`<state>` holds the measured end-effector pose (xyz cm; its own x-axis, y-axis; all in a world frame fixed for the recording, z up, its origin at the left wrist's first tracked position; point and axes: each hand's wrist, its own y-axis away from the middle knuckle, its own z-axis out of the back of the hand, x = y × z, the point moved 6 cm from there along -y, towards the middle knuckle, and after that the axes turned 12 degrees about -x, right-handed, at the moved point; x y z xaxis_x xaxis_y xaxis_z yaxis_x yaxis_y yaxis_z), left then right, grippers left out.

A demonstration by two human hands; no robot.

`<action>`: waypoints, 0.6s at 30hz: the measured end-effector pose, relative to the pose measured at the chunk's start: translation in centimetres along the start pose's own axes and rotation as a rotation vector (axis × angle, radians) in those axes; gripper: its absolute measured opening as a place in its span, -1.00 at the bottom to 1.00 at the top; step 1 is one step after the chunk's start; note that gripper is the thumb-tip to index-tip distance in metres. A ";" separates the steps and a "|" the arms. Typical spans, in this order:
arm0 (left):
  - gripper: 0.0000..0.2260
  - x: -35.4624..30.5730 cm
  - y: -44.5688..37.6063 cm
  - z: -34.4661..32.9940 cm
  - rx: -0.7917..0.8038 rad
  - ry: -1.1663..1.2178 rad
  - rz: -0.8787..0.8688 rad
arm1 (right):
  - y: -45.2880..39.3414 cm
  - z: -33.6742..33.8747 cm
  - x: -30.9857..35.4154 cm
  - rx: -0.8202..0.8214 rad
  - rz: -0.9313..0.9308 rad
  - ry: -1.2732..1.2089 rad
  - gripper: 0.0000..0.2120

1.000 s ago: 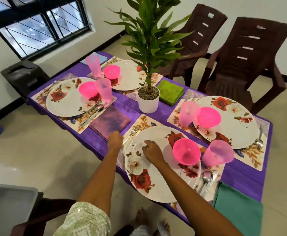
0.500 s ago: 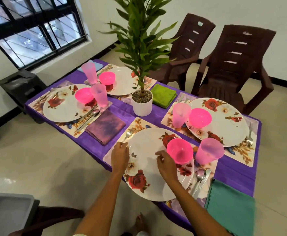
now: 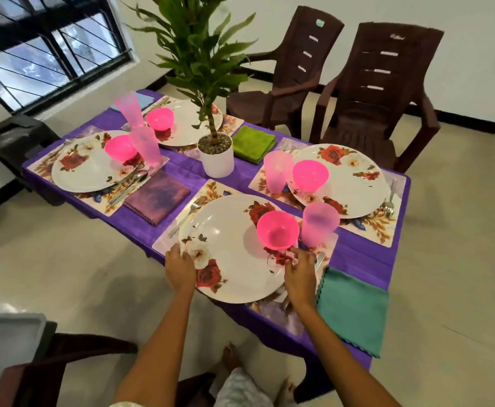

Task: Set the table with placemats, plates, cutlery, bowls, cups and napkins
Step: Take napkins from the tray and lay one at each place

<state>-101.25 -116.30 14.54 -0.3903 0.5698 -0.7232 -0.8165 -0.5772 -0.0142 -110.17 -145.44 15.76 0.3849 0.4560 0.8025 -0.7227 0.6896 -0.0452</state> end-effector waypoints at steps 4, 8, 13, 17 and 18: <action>-0.73 -0.2 -0.3 0.4 -0.012 0.020 0.078 | -1.2 -0.6 -0.4 0.059 -0.080 0.092 -0.68; -0.74 -1.0 -0.5 0.8 -0.013 -0.006 0.095 | -2.4 -1.5 -0.6 0.068 -0.180 0.039 -0.67; -0.76 -1.0 -1.7 0.8 -0.006 -0.031 0.099 | -3.5 -2.7 -0.6 0.048 -0.284 0.022 -0.70; -0.75 -1.4 -2.7 0.7 -0.003 -0.069 0.076 | -3.7 -2.8 0.2 0.035 -0.346 -0.007 -0.75; -0.75 -1.4 -2.8 0.6 -0.002 -0.072 0.066 | -3.7 -2.8 0.2 0.032 -0.352 -0.008 -0.76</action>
<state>-98.64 -115.11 16.07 -0.4729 0.5710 -0.6710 -0.7872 -0.6160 0.0306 -105.79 -146.32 14.44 0.6095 0.1885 0.7701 -0.5641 0.7857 0.2541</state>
